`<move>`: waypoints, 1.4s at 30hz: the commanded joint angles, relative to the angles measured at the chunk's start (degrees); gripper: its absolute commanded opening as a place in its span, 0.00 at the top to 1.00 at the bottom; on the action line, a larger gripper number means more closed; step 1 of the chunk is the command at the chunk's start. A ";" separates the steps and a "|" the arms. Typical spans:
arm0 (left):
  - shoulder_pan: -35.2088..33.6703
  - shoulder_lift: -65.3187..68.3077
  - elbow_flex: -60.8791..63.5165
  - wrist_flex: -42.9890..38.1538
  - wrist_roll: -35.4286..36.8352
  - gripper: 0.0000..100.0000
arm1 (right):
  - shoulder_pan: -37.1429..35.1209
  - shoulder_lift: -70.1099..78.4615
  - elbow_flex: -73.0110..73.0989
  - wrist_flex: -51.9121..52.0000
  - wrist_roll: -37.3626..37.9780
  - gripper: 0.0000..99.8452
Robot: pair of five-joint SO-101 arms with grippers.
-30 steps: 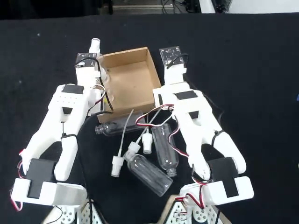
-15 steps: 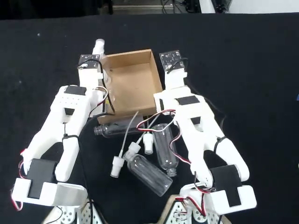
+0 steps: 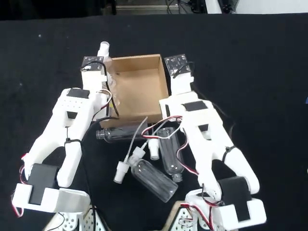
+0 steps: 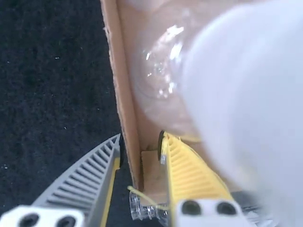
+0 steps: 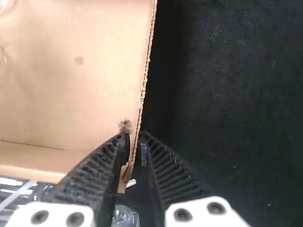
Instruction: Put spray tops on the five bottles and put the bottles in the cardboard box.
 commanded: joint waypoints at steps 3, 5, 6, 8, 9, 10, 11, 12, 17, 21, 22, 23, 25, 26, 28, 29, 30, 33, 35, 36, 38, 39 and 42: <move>3.38 -1.14 -1.01 -0.53 2.37 0.88 | 0.70 -3.47 -0.40 0.53 0.70 0.99; 3.38 -1.14 -1.01 -0.53 2.37 0.88 | 0.70 -3.21 -0.48 0.53 0.79 0.99; 3.21 -1.14 -1.01 -0.53 2.37 0.88 | 0.79 -3.12 -0.57 0.53 0.79 0.99; 3.12 -1.14 -1.01 -0.53 2.37 0.88 | 1.93 -3.03 -0.66 0.53 0.79 0.99; 3.12 -1.14 -0.92 -0.53 2.46 0.88 | 2.73 -3.03 -0.75 0.09 0.79 0.99; 3.38 -1.14 -0.92 -0.53 2.55 0.88 | 3.43 -3.03 -0.75 -0.62 0.79 0.99; 3.65 -1.14 -0.92 -0.53 2.55 0.88 | 4.04 -3.03 -0.66 -1.23 0.79 0.99; 3.74 -1.14 -1.01 -0.53 2.64 0.88 | 4.31 -3.03 -0.66 -1.49 0.79 0.99; 3.74 -1.14 -1.10 -0.97 2.64 0.88 | 4.31 -3.03 -0.57 -1.41 0.79 0.99; 3.82 -1.14 -1.89 -0.97 2.64 0.88 | 4.31 -3.03 -0.48 -1.41 0.79 0.99; 3.82 -1.14 -2.24 -0.97 2.64 0.88 | 4.31 -3.03 -0.48 -1.41 0.79 0.99; 3.82 -1.14 -2.33 -0.97 2.64 0.88 | 4.31 -3.03 -0.48 -1.41 0.79 0.99; 3.82 -1.14 -2.33 -1.05 2.64 0.87 | 4.31 -3.03 -0.48 -1.41 0.79 0.99; 3.82 -1.14 -2.33 -0.79 2.64 0.87 | 4.31 -3.03 -0.48 -1.41 0.79 0.99; 3.65 -1.14 -2.33 -0.53 2.64 0.87 | 4.13 -3.03 -0.57 -1.41 0.79 0.99; 3.47 -1.32 -2.33 -0.44 2.46 0.87 | 3.60 -3.03 -0.66 -1.32 0.79 0.98; 3.21 -1.93 -2.33 -0.44 2.29 0.87 | 3.08 -3.12 -0.66 -1.14 0.79 0.96; 3.03 -5.27 -1.54 0.53 2.29 0.87 | 2.11 -3.21 -0.31 -1.05 0.79 0.87; 3.12 -8.44 -1.54 2.64 2.29 0.87 | 2.20 -3.38 -0.31 -1.05 0.79 0.83; 3.12 -9.93 -1.27 3.16 2.29 0.87 | 2.37 -3.47 -0.31 -1.05 0.79 0.82; 3.12 -12.75 -0.92 3.69 2.20 0.87 | 2.37 -3.47 -0.31 -1.05 0.79 0.82; 3.12 -14.15 -0.31 3.78 2.20 0.87 | 2.37 -3.47 -0.31 -1.05 0.79 0.82; 3.12 -17.41 1.45 3.96 2.20 0.87 | 2.20 -3.56 -0.40 -0.97 0.79 0.82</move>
